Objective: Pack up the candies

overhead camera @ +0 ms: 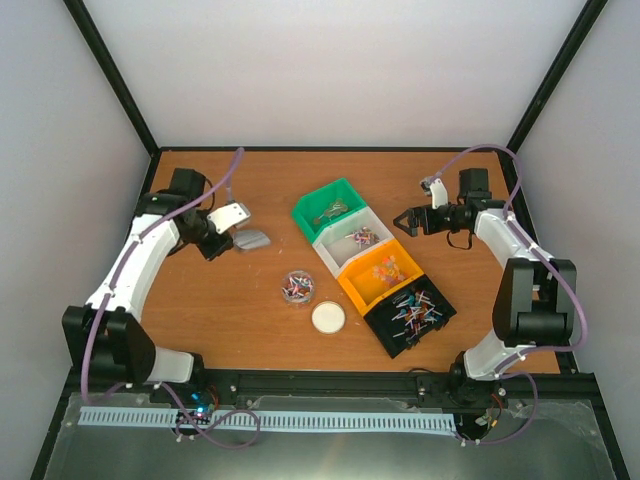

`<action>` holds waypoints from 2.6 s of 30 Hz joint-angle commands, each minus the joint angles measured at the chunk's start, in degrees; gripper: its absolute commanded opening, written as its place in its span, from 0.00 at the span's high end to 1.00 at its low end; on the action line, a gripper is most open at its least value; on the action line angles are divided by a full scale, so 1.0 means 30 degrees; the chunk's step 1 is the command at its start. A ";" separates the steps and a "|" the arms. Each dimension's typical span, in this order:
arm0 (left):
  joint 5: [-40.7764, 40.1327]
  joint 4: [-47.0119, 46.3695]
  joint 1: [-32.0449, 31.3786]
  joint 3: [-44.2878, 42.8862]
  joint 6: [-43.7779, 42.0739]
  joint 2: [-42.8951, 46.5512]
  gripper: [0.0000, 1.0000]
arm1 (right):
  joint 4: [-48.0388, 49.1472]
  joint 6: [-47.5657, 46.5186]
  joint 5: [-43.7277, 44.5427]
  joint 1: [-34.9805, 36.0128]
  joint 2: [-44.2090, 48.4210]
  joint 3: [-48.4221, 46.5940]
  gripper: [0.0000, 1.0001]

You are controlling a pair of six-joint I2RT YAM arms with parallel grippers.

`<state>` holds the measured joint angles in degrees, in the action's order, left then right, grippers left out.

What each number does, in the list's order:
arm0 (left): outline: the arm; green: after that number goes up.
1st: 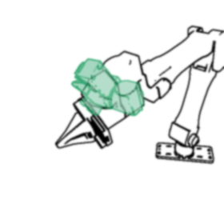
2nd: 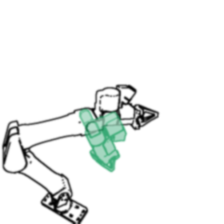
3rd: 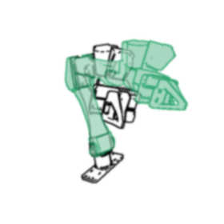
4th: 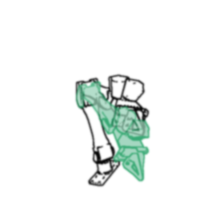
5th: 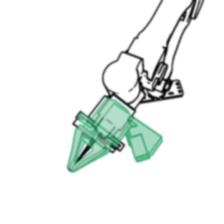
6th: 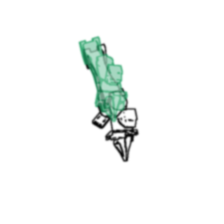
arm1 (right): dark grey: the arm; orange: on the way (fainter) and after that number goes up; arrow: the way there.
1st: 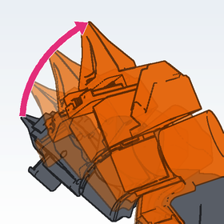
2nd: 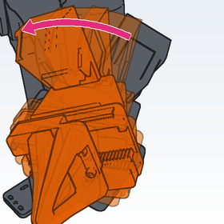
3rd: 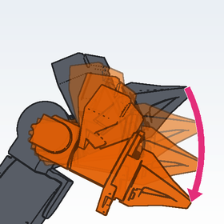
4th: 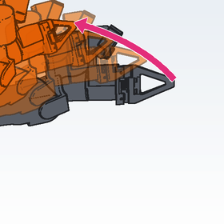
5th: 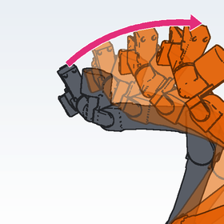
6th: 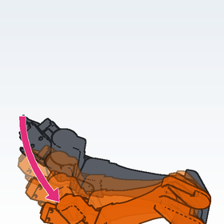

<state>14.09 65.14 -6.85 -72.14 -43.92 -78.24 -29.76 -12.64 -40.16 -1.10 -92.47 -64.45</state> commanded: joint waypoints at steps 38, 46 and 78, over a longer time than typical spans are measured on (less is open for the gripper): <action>0.3147 -0.9375 0.1494 0.3512 0.6755 -0.5055 0.49 | -0.2032 -0.6465 0.2835 1.1045 0.4849 0.2844 0.36; 0.3697 -0.8349 0.1503 0.2127 0.7599 -0.2526 0.00 | -0.0163 -0.5787 0.7377 1.5445 0.3436 0.3913 0.46; 0.7150 -0.6691 0.1520 0.1959 0.7048 0.3541 0.00 | 0.0256 -0.4871 0.8362 1.6765 -0.1855 0.2384 0.97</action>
<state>30.74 41.10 -2.72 -65.17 -17.50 -69.73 -26.89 -27.81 -10.48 49.84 -100.64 -57.23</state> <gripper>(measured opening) 0.999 0.033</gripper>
